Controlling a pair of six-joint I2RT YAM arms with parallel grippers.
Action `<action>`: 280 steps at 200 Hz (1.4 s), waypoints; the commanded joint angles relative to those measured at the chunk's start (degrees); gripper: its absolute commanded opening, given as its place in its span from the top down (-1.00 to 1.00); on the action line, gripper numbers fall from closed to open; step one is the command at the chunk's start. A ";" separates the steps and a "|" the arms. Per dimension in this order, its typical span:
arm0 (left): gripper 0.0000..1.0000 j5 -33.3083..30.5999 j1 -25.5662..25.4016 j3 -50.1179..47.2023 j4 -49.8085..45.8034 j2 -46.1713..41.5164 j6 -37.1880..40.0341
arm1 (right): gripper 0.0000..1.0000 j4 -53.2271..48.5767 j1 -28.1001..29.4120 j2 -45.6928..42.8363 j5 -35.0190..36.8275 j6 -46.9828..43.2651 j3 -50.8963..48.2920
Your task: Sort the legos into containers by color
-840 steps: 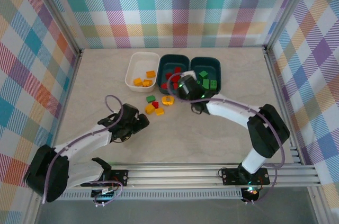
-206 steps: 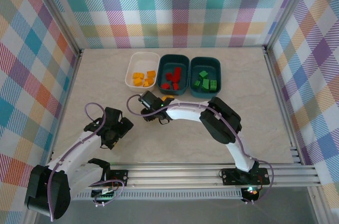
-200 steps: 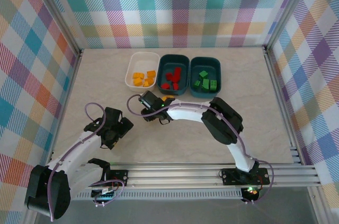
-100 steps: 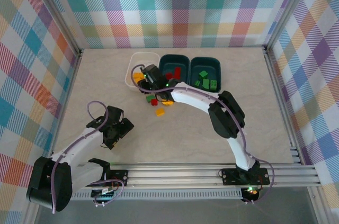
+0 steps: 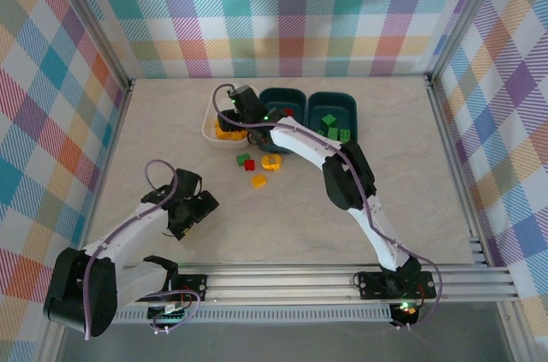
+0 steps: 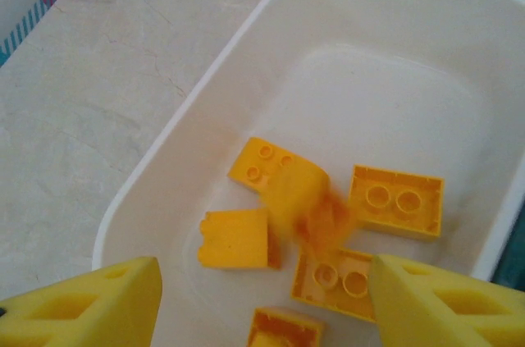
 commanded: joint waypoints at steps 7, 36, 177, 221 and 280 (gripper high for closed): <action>-0.98 6.17 -3.20 1.08 5.93 1.87 -0.01 | -0.36 4.58 1.70 -12.15 3.09 -0.87 -14.29; -0.98 4.73 -3.97 1.17 7.33 3.82 -0.31 | -0.33 10.38 4.25 -21.85 6.71 3.52 -32.46; -1.00 0.85 -4.06 -6.16 4.34 -8.74 -7.66 | -0.29 3.17 6.36 -10.14 4.62 5.35 -28.86; -1.00 0.18 -4.06 -6.99 3.37 -10.87 -7.40 | -0.25 1.40 6.51 -8.08 5.69 5.20 -26.33; -1.00 0.09 -4.06 -8.00 4.45 -10.46 -7.22 | -0.09 -0.51 8.43 -7.18 9.33 3.52 -26.98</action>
